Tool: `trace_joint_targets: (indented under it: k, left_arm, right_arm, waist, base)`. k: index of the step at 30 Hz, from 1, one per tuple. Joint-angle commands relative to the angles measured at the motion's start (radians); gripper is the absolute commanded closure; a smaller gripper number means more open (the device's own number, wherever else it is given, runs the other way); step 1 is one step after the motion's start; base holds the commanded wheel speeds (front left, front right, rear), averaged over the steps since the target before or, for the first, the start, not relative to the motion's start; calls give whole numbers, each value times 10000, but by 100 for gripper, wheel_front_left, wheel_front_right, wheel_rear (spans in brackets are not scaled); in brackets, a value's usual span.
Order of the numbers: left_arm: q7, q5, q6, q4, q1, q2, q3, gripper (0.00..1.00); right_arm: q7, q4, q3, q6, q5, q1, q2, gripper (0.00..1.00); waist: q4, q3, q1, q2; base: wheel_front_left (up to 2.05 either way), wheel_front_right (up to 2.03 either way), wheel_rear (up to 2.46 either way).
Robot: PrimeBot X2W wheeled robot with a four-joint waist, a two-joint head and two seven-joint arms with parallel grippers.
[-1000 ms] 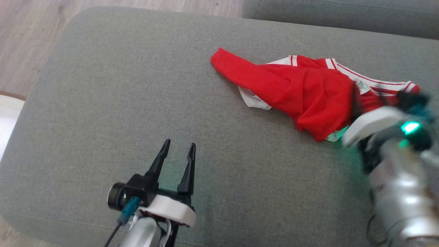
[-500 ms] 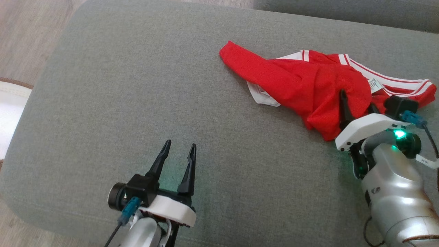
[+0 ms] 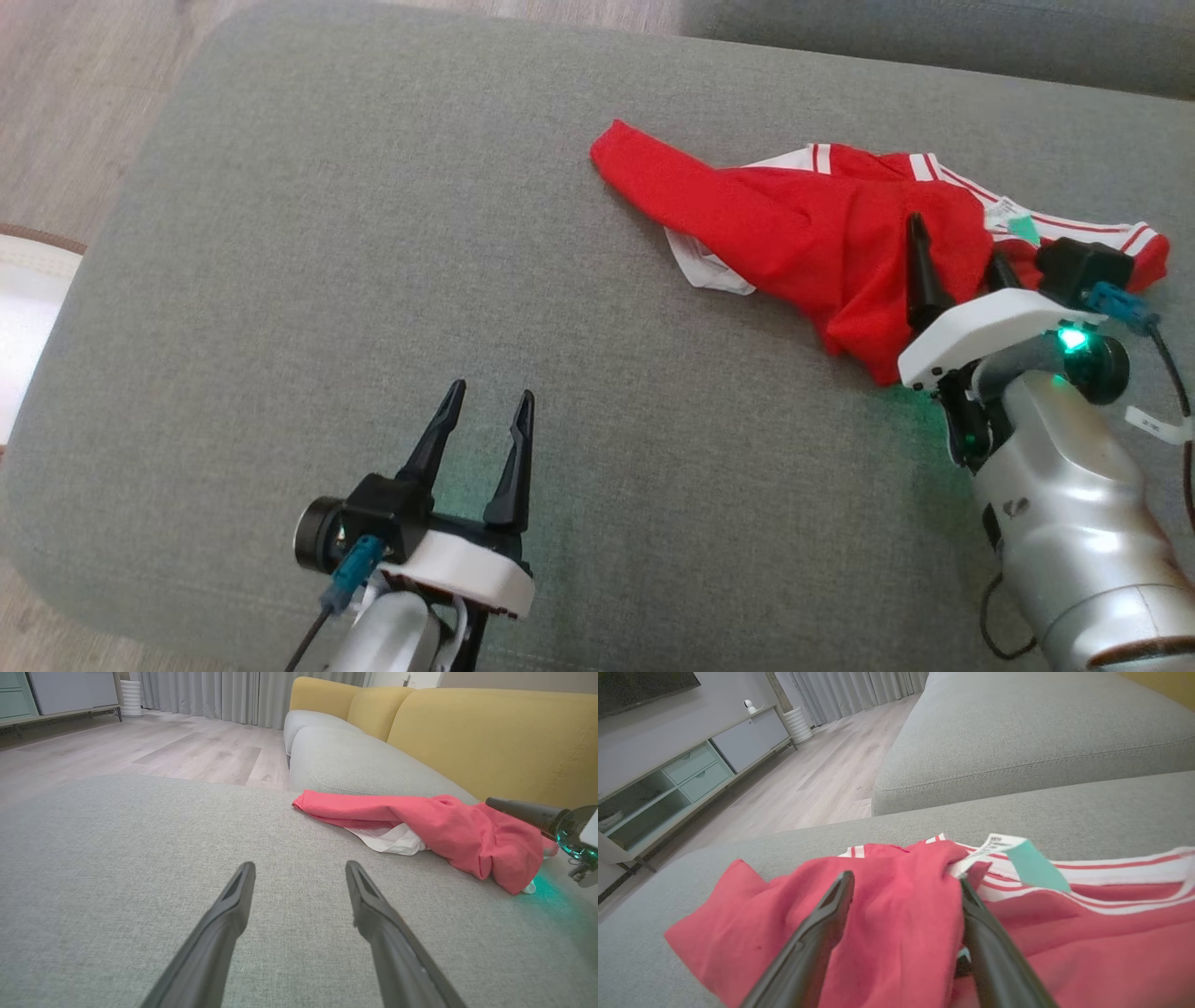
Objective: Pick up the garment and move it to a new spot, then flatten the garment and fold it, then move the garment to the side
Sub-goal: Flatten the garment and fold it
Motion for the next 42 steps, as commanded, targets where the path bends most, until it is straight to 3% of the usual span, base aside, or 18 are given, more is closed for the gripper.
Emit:
trace_joint_targets:
  k: [1,4,5,6,7,13,16,19,20,21,24,27,31,34,42]
  left_arm:
    - [-51,21,-21,-281,-240,66,249,0]
    - [-51,24,-28,-246,-213,66,284,0]
    - [-51,14,-33,-229,-206,66,296,0]
    - [-51,5,-42,-213,-205,66,300,0]
    - [-51,-8,-47,-199,-206,66,304,0]
    - [-51,-36,-98,-129,-158,66,300,0]
    - [-51,-70,-99,-70,-5,66,332,0]
    - [-51,-102,-108,39,152,66,382,0]
    - [-51,-111,-117,73,187,66,393,0]
    - [-51,-119,-121,105,223,66,399,0]
    - [-51,-141,-116,184,279,66,393,0]
    - [-51,-160,-73,209,312,66,435,0]
    - [-51,-145,-44,214,353,66,483,0]
    - [-51,-126,-42,192,394,66,511,0]
    - [-51,-71,-25,106,426,66,594,0]
  right_arm:
    - [-133,-340,308,-9,103,-36,59,0]
    - [-134,-298,468,-9,199,51,69,0]
    - [-135,-276,503,-9,202,55,56,39]
    - [-135,-247,533,-9,178,50,25,88]
    - [-135,-263,553,-9,132,27,-7,100]
    - [-136,-1448,1038,-9,-205,-15,161,100]
    - [-136,-2223,2940,-9,-28,329,458,100]
    - [177,-2842,5572,-9,613,700,558,100]
    - [409,-2960,6310,-9,925,804,566,59]
    - [653,-3132,7050,-9,1295,886,570,0]
    - [774,-3490,8364,-9,2279,869,250,0]
    - [538,-3705,9009,-9,3149,814,-165,0]
    - [189,-3565,9046,-9,3662,758,-551,0]
    - [-55,-3064,8409,-9,3860,763,-822,0]
    - [-134,-1959,4562,-9,2852,1546,-1267,0]
  waist:
    - [-9,-36,0,-1]
    - [-18,-57,0,-1]
    - [-16,-62,0,-1]
    - [-4,-72,0,-1]
    - [12,-79,0,-1]
    - [251,-274,0,-1]
    - [383,-488,0,-1]
    - [472,-667,0,-1]
    - [488,-716,0,-1]
    - [497,-744,0,-1]
    - [484,-790,0,-1]
    - [358,-829,0,-1]
    - [168,-890,0,-1]
    - [-56,-945,0,-1]
    - [-482,-985,0,-1]
  base:
    - [0,0,0]
    - [0,0,0]
    - [0,0,0]
    - [0,0,0]
    - [0,0,0]
    - [0,0,0]
    - [0,0,0]
    - [0,0,0]
    - [0,0,0]
    - [0,0,0]
    - [0,0,0]
    - [0,0,0]
    - [0,0,0]
    - [0,0,0]
    - [0,0,0]
